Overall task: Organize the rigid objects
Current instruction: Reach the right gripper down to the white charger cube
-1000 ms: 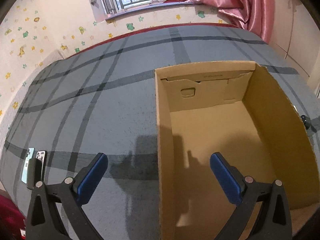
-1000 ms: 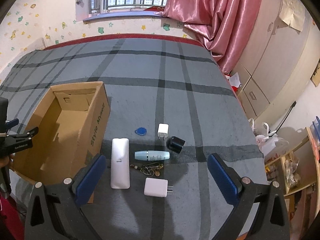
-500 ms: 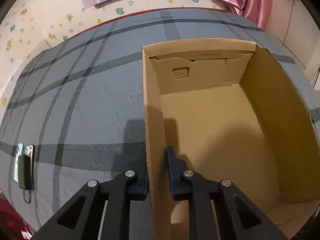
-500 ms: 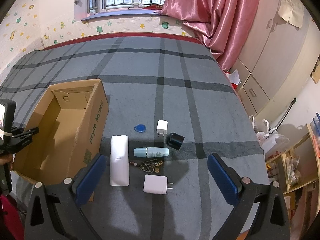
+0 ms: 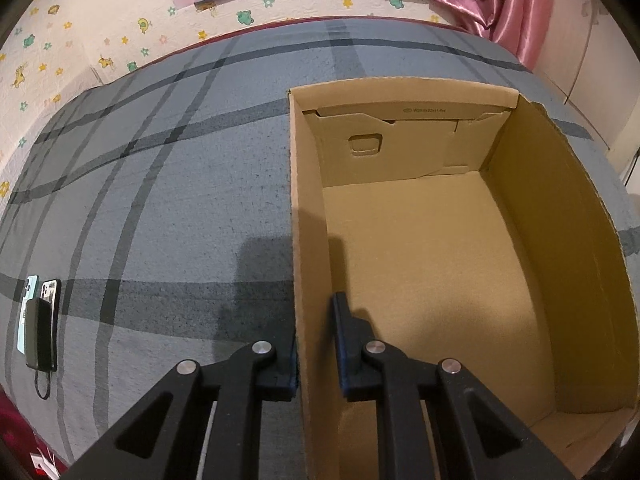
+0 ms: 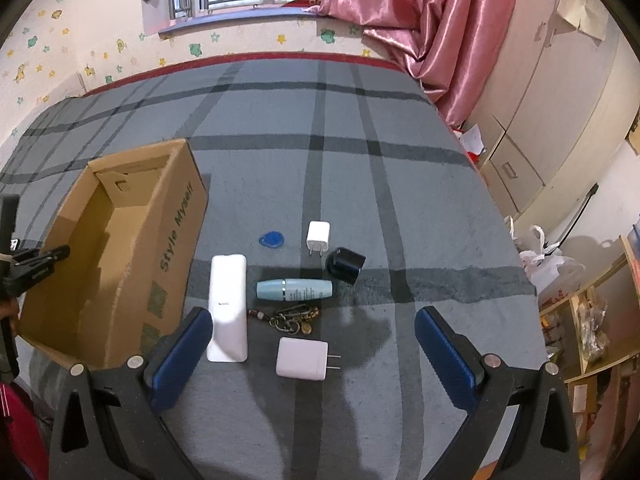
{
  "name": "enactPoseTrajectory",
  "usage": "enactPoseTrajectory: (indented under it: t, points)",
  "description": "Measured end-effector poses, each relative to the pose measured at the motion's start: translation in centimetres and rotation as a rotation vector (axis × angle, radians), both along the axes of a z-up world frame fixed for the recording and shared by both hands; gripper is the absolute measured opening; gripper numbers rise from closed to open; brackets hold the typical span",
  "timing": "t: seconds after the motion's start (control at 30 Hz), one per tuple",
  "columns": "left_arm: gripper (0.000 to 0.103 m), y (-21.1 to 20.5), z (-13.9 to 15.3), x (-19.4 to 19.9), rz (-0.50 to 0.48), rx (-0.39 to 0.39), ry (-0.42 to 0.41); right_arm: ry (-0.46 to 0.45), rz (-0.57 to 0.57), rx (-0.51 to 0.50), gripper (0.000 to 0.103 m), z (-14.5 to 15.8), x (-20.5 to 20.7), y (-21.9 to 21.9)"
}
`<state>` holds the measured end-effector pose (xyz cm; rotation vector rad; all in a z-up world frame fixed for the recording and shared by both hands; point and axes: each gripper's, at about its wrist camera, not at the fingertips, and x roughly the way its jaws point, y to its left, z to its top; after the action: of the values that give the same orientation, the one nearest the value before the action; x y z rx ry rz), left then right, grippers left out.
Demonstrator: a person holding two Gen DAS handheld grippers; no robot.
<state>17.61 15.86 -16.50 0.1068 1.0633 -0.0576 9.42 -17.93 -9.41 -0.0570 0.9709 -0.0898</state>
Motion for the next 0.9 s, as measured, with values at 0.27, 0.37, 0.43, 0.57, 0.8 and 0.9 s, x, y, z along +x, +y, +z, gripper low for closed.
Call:
enactPoseTrajectory:
  t: [0.27, 0.37, 0.43, 0.57, 0.8, 0.9]
  points:
    - [0.015, -0.1, -0.1, -0.1, 0.003, 0.004, -0.003, 0.063, -0.025, 0.016, 0.103, -5.3, 1.0, -1.7]
    - [0.015, -0.1, -0.1, -0.2, 0.004, 0.004, -0.006, 0.076, -0.028, 0.014, 0.103, -7.2, 1.2, -2.1]
    - [0.015, -0.1, -0.1, -0.2, 0.004, 0.007, -0.007, 0.090, -0.030, 0.023, 0.103, -8.5, 1.3, -2.4]
    - [0.015, -0.1, -0.1, -0.1, 0.003, 0.004, -0.004, 0.106, -0.024, 0.032, 0.103, -10.5, 1.5, -2.4]
    - [0.015, -0.1, -0.1, -0.2, 0.003, 0.016, -0.005, 0.125, -0.002, 0.036, 0.103, -12.9, 2.0, -1.8]
    - [0.015, -0.2, -0.1, -0.2, 0.002, 0.020, -0.006, 0.131, 0.002, 0.041, 0.103, -13.6, 2.1, -1.7]
